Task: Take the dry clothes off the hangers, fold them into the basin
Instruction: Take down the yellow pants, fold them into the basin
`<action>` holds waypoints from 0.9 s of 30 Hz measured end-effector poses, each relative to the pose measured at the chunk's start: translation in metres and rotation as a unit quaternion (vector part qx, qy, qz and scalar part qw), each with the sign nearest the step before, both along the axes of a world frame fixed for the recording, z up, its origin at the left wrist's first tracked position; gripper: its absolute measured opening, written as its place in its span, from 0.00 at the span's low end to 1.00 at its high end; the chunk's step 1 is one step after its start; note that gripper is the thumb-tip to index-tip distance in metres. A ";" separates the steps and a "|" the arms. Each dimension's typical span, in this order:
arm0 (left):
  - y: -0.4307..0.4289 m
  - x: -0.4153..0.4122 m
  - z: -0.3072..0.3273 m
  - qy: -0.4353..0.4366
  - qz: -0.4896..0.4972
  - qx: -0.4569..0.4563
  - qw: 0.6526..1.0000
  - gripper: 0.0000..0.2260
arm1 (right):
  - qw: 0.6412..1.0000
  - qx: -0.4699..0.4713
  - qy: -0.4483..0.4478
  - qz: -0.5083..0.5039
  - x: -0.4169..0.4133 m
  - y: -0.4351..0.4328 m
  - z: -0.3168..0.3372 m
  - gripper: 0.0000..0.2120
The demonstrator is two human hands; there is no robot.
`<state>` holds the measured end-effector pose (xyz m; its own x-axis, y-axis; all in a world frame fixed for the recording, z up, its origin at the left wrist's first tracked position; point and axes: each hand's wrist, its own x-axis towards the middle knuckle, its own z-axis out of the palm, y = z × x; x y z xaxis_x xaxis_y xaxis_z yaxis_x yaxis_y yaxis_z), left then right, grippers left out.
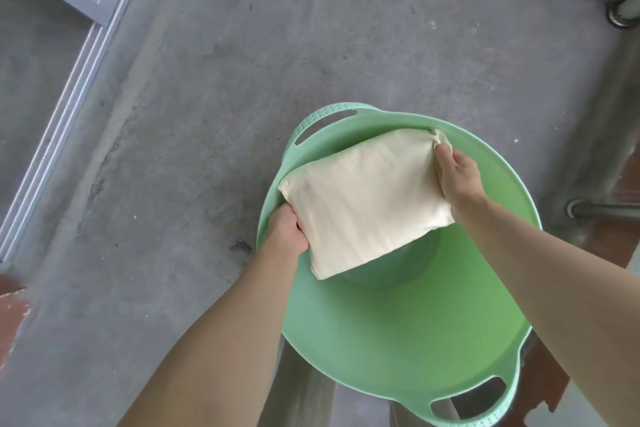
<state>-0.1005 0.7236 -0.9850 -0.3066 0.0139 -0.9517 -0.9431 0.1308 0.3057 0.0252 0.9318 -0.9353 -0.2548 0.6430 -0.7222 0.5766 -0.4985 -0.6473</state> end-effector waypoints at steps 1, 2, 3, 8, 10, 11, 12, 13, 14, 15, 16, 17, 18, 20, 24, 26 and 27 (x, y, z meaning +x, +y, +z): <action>0.001 0.001 0.001 -0.002 0.001 0.002 1.000 0.12 | 1.000 0.003 0.008 -0.011 -0.001 0.000 -0.001 0.14; 0.002 0.002 0.001 -0.002 0.003 0.000 1.000 0.12 | 1.000 0.004 0.013 -0.023 -0.003 0.000 -0.002 0.15; 0.003 0.003 0.003 -0.004 0.008 -0.002 1.000 0.11 | 0.999 0.003 0.015 -0.032 -0.004 -0.001 -0.002 0.17; 0.004 -0.003 0.003 -0.020 0.032 -0.023 0.999 0.10 | 0.998 -0.027 -0.013 -0.062 -0.007 -0.002 -0.005 0.17; 0.005 -0.002 0.007 -0.025 0.053 -0.022 0.998 0.11 | 0.996 -0.027 -0.028 -0.077 -0.008 0.001 -0.008 0.16; 0.006 0.000 0.012 -0.016 0.064 -0.015 0.998 0.12 | 0.996 -0.015 -0.047 -0.079 -0.010 0.003 -0.011 0.15; 0.007 0.004 0.019 -0.007 0.075 -0.010 0.997 0.12 | 0.995 0.007 -0.078 -0.067 -0.010 0.004 -0.014 0.15; 0.005 0.008 0.023 0.007 0.074 -0.018 0.997 0.12 | 0.991 0.040 -0.123 -0.045 -0.008 0.005 -0.018 0.15; 0.002 0.011 0.027 0.027 0.069 -0.031 0.997 0.12 | 0.981 0.082 -0.173 -0.022 -0.005 0.003 -0.020 0.15; -0.002 0.018 0.031 0.054 0.058 -0.048 0.996 0.12 | 0.969 0.128 -0.210 -0.001 -0.001 -0.003 -0.017 0.15; -0.006 0.022 0.033 0.093 0.030 -0.068 0.993 0.11 | 0.956 0.186 -0.224 0.021 0.004 -0.011 -0.013 0.16; -0.011 0.028 0.033 0.145 -0.019 -0.091 0.985 0.10 | 0.940 0.264 -0.210 0.055 0.012 -0.020 -0.010 0.17; -0.014 0.035 0.034 0.200 -0.077 -0.113 0.970 0.08 | 0.913 0.347 -0.179 0.120 0.020 -0.030 -0.006 0.20; -0.017 0.054 0.042 0.322 -0.200 -0.176 0.908 0.16 | 0.829 0.448 -0.116 0.313 0.037 -0.047 -0.005 0.26; -0.010 0.082 0.048 0.538 -0.495 -0.169 0.661 0.35 | 0.729 0.428 -0.098 0.526 0.052 -0.051 -0.019 0.35; -0.008 0.081 0.034 0.529 -0.660 -0.186 0.500 0.47 | 0.723 0.396 -0.120 0.554 0.047 -0.046 -0.024 0.38; -0.005 0.075 0.028 0.502 -0.704 -0.201 0.461 0.51 | 0.725 0.377 -0.133 0.561 0.042 -0.041 -0.025 0.40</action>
<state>-0.0258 0.7187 -0.9572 -0.5514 0.7562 -0.3524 0.7531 0.6329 0.1798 0.0673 0.8910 -0.9607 -0.8387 0.3769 -0.3930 0.5006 0.8178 -0.2839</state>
